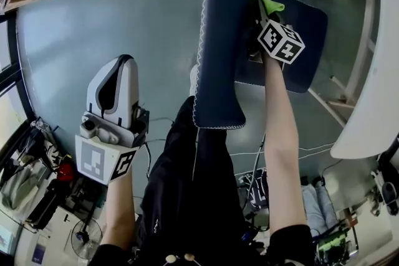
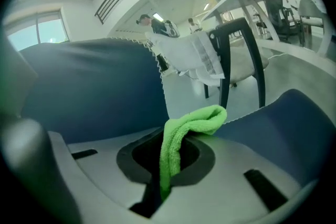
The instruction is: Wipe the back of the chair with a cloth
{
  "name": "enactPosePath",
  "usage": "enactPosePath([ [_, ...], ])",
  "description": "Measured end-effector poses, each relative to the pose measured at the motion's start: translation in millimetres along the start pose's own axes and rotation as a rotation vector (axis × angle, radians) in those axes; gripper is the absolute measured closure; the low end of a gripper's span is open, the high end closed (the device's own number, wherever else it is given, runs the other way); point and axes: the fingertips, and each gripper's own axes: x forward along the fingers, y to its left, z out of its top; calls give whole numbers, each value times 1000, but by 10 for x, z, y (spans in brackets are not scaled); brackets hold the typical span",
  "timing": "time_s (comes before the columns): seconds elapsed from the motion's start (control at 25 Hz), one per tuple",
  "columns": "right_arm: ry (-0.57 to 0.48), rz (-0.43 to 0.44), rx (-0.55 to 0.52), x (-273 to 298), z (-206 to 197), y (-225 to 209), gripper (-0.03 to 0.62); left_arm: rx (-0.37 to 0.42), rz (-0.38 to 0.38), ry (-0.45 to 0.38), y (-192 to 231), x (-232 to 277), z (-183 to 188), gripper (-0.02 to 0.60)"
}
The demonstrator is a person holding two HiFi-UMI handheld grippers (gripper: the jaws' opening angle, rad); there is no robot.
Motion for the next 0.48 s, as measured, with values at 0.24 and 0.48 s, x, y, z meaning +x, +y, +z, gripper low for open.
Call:
enactPosePath([
  [0.24,126,96,9,179,-283,144,576,3,5,9,87,13,-23,575],
  [0.48,152,119,87,155,-340,146,576,-6,10,5,145,31,-13,575],
])
